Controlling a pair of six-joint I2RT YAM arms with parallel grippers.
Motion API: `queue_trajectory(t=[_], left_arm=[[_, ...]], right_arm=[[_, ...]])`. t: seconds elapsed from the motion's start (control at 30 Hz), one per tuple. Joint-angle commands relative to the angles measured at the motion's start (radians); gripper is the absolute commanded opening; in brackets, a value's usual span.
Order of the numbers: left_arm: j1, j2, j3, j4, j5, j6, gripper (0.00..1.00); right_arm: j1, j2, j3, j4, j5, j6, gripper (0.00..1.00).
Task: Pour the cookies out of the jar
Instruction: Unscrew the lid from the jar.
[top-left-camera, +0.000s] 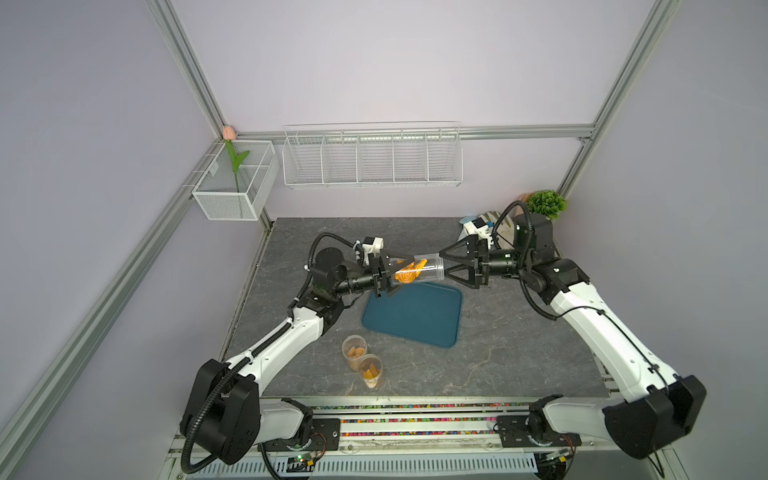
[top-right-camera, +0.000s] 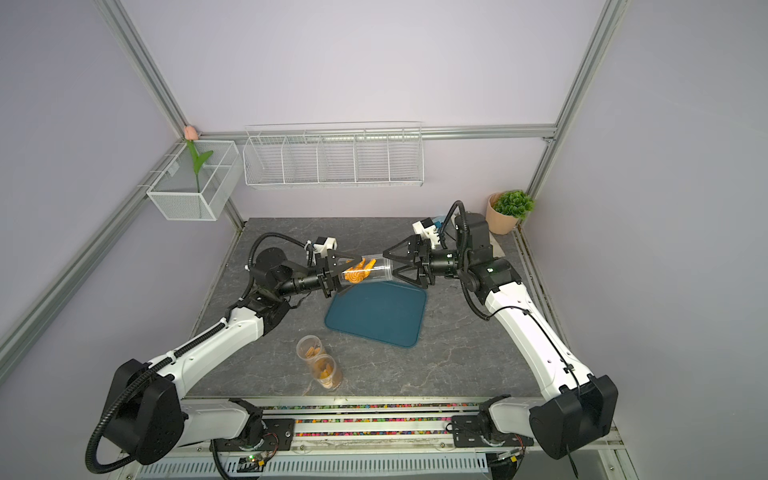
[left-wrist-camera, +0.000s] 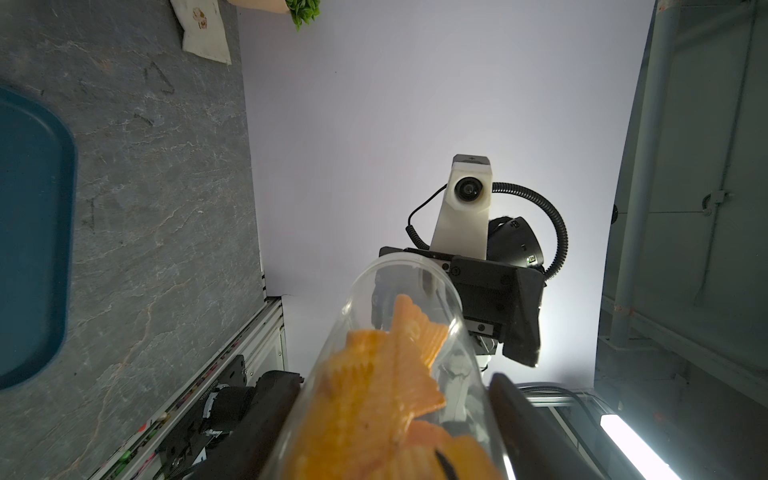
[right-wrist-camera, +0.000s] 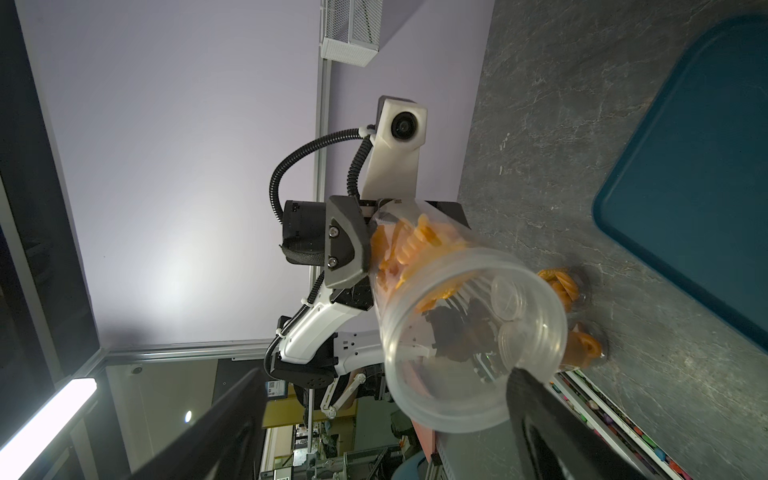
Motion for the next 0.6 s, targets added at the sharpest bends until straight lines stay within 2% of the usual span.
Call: queue_trajectory(t=[0.0,0.3,0.57], left_arm=[[-0.006,-0.008,0.035,0.032,0.036,0.008,0.71],[-0.006,0.011,0.046,0.042,0.043,0.005,0.70],[-0.006,0.033,0.076,0.082,0.061,-0.030,0.70]], right_arm=[[-0.005,0.008,0.029,-0.102,0.021,-0.079,0.92],[-0.008,0.006,0.044,-0.161,0.023,-0.123,0.92],[-0.008,0.002,-0.022,-0.044,-0.009,-0.060,0.92]])
